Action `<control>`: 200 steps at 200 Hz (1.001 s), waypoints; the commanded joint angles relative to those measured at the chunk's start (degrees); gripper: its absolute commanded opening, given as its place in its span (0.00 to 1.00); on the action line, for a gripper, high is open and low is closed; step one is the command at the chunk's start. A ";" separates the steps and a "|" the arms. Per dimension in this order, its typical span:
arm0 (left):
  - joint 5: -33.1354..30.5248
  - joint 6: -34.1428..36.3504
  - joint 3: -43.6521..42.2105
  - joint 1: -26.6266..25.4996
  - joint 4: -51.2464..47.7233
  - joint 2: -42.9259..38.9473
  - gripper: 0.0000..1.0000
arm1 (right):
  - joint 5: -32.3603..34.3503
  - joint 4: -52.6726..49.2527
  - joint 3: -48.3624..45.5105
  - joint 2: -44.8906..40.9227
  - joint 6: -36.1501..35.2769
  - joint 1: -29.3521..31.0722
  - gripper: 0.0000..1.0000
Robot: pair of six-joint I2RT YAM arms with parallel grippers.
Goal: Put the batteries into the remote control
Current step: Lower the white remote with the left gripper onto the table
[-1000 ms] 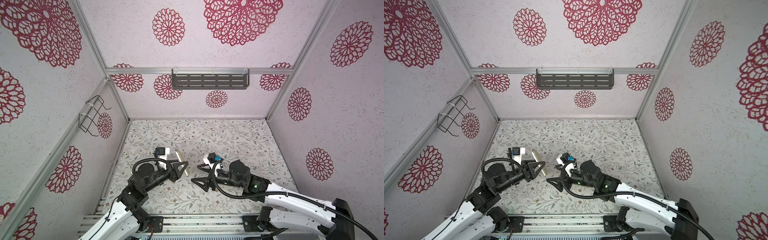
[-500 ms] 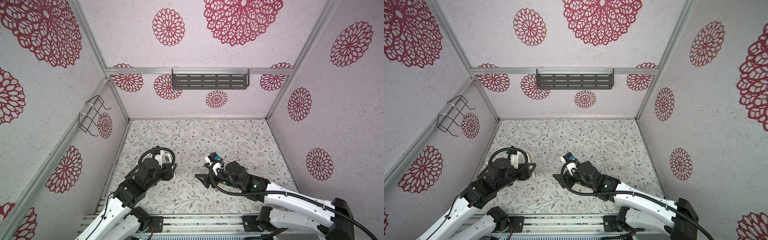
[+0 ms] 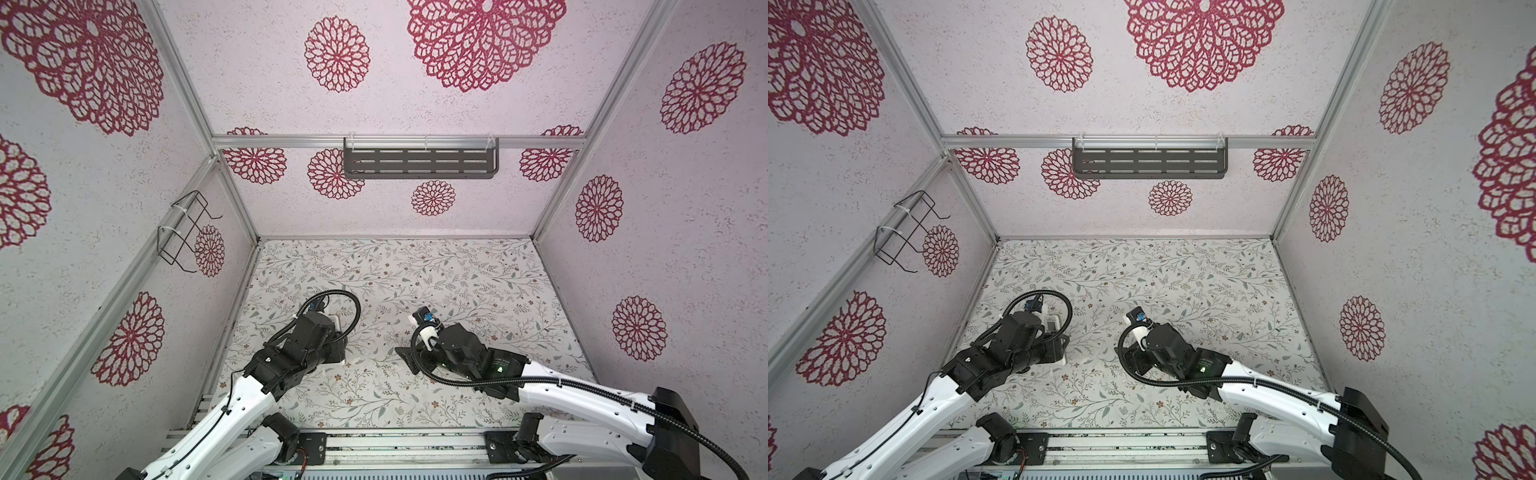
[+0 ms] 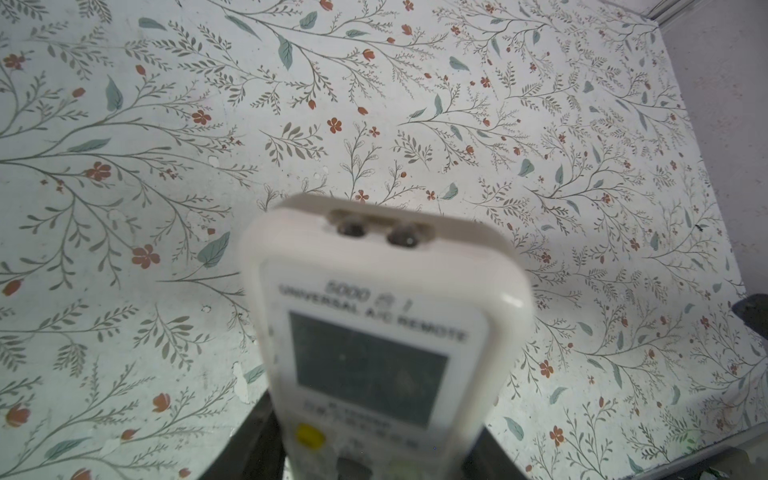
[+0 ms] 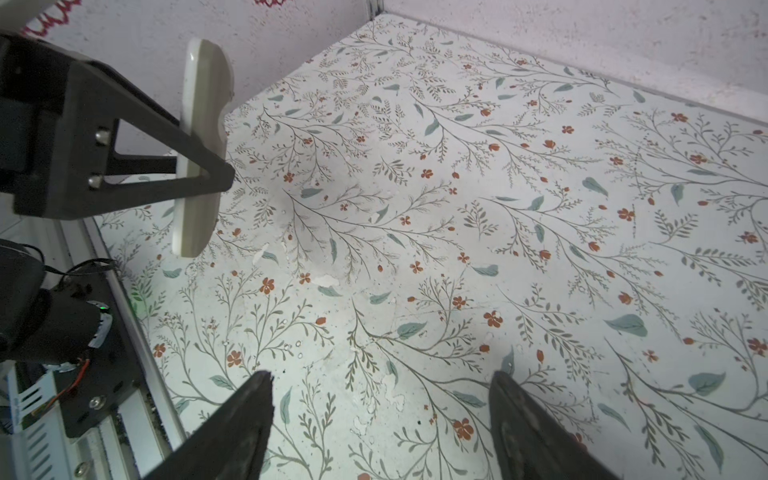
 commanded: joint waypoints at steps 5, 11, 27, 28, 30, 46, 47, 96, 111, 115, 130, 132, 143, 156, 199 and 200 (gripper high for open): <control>0.22 -1.23 -1.70 0.43 2.05 1.59 0.11 | 2.49 -1.29 2.81 -0.31 -0.93 -0.21 0.83; 0.28 -1.35 -1.94 0.44 2.24 2.01 0.11 | 2.50 -1.41 2.81 -0.30 -0.98 -0.21 0.83; 0.67 -1.36 -2.65 0.43 2.77 3.36 0.11 | 2.65 -0.90 2.41 -0.34 -0.94 -0.21 0.83; 0.65 -1.40 -2.68 0.47 2.79 3.48 0.11 | 2.66 -0.81 2.31 -0.38 -0.92 -0.21 0.83; 0.68 -1.39 -2.75 0.46 2.81 3.67 0.11 | 2.60 -0.71 2.22 -0.39 -0.93 -0.19 0.83; 1.08 -1.42 -3.23 0.43 3.12 5.59 0.11 | 2.62 0.26 1.62 -0.41 -0.70 -0.29 0.83; 1.12 -1.43 -3.28 0.43 3.14 5.69 0.11 | 2.60 0.29 1.56 -0.42 -0.67 -0.30 0.83; 2.91 -1.62 -4.20 0.48 5.73 11.93 0.12 | 1.62 1.07 1.33 0.09 -0.54 -0.54 0.83; 3.12 -1.54 -4.20 0.37 5.87 13.94 0.13 | 1.62 1.49 0.79 -0.15 -0.25 -0.53 0.83; 3.19 -1.55 -4.25 0.42 6.02 14.29 0.13 | 1.62 1.57 0.67 -0.21 -0.16 -0.56 0.83; 3.60 -1.69 -4.68 0.43 6.84 15.75 0.14 | 1.68 1.97 0.06 -0.47 0.11 -0.65 0.83; 3.68 -1.75 -4.72 0.43 6.97 15.86 0.14 | 1.70 2.03 0.05 -0.50 0.17 -0.65 0.83; 4.05 -1.86 -5.06 0.33 7.66 16.77 0.14 | 1.79 2.25 -0.35 -0.58 0.30 -0.72 0.83; 4.24 -1.97 -5.46 0.34 8.62 17.77 0.14 | 1.71 2.43 -0.51 -0.65 0.33 -0.80 0.83; 4.93 -2.24 -6.04 0.08 11.62 21.61 0.17 | 0.66 3.39 -0.78 -0.71 0.25 -1.18 0.83; 4.94 -2.24 -6.04 0.08 11.66 21.70 0.17 | 0.65 3.44 -0.86 -0.70 0.34 -1.18 0.83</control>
